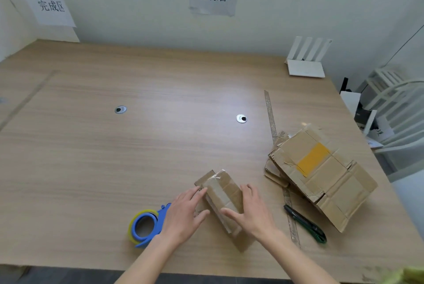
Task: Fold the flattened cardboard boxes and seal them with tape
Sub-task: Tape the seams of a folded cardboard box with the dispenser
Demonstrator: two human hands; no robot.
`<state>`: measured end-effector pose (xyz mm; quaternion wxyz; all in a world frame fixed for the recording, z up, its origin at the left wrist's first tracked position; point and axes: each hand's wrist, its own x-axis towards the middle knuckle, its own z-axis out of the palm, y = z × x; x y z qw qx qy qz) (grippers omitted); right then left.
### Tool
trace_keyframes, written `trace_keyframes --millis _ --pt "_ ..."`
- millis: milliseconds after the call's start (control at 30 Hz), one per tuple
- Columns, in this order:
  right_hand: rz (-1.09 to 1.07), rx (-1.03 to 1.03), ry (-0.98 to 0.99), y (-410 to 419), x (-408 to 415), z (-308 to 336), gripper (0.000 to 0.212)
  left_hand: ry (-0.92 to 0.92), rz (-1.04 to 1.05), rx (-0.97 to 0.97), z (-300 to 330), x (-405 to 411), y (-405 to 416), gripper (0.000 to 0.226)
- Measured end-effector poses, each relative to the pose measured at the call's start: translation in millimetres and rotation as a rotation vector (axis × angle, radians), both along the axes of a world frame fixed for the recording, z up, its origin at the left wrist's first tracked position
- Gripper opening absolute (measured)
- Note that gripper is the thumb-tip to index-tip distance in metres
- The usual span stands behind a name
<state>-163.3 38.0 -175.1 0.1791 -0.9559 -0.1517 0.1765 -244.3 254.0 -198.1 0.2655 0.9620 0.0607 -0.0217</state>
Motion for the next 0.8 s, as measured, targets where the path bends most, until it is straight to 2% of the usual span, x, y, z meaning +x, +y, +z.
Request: trace_keyframes --millis 133,200,533,733,800 --pt "0.108 0.195 0.085 -8.3 -11.8 -3.7 0.059 0.063 0.047 -0.089 -0.5 0.9 -6.1 0.062" --pt "0.081 0.230 0.128 -8.6 -19.1 -6.4 0.050 0.097 0.048 -0.112 -1.7 -1.7 -8.4 0.065" --pt "-0.197 0.214 -0.026 30.2 -29.3 -18.0 0.054 0.086 0.050 -0.112 -4.3 -6.1 -15.2 0.072" --pt "-0.175 0.241 -0.021 30.3 -27.0 -22.4 0.052 0.048 0.084 -0.102 -2.1 -8.3 0.0 0.068" --pt "-0.131 0.242 -0.058 27.8 -27.6 -22.0 0.053 -0.002 0.128 -0.045 -6.2 -18.9 14.4 0.067"
